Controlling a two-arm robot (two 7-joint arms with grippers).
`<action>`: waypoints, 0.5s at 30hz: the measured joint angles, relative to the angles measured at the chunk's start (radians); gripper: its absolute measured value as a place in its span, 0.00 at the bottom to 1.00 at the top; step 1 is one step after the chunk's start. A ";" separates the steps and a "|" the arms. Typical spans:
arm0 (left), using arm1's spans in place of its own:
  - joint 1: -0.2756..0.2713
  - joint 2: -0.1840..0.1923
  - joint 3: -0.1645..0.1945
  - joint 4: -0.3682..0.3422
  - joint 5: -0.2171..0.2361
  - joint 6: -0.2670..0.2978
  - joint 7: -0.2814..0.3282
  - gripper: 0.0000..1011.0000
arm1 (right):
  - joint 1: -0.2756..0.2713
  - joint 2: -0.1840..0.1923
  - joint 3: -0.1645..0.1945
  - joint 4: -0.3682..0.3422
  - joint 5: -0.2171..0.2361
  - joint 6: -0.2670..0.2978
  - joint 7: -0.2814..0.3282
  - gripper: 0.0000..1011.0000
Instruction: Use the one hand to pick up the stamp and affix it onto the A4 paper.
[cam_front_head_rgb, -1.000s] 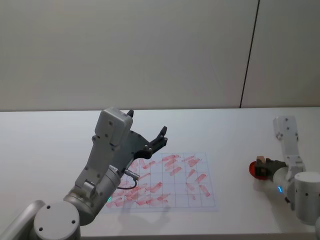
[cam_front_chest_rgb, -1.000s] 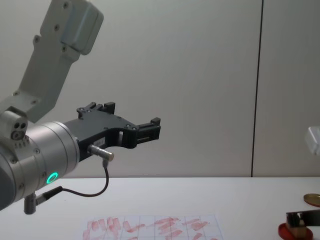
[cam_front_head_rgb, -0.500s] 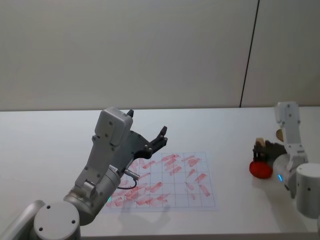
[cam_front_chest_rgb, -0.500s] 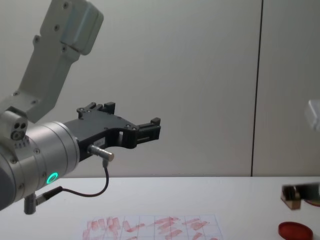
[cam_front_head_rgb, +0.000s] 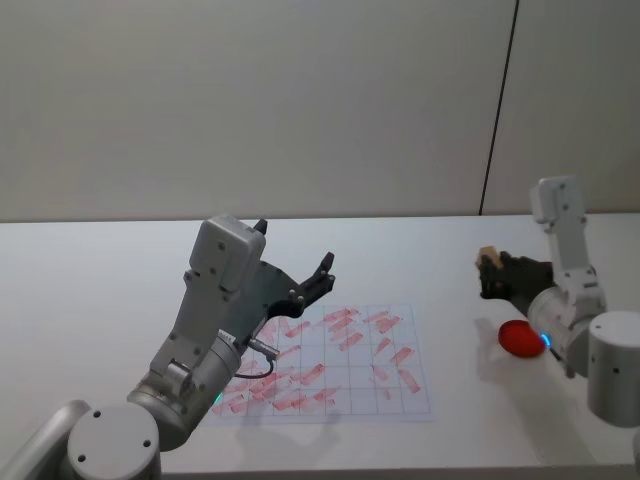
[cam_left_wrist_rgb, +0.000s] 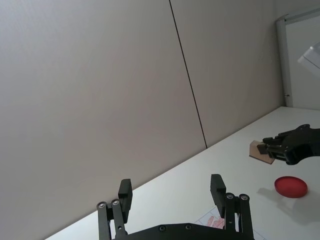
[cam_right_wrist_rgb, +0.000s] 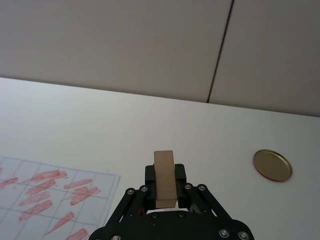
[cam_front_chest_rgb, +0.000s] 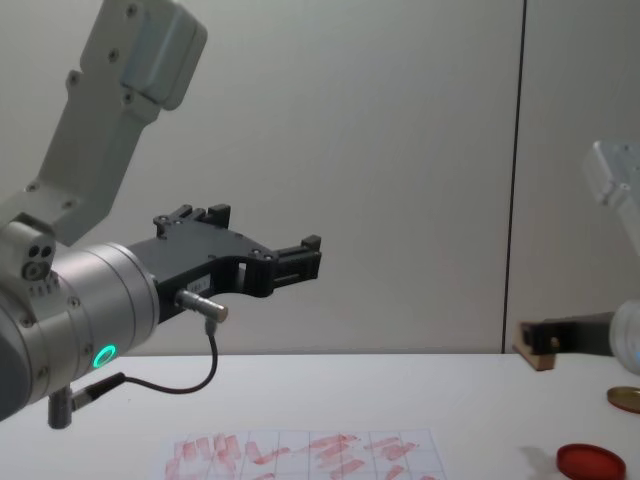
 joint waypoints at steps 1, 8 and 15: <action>0.000 0.000 0.000 0.000 0.000 0.000 0.000 0.98 | -0.001 -0.001 -0.002 -0.003 -0.001 0.003 0.006 0.21; 0.000 0.000 0.000 0.000 0.000 0.000 0.000 0.98 | -0.013 -0.015 -0.035 -0.015 -0.017 0.037 0.076 0.21; 0.000 0.000 0.000 0.000 0.000 0.000 0.000 0.98 | -0.022 -0.028 -0.067 -0.006 -0.037 0.061 0.120 0.21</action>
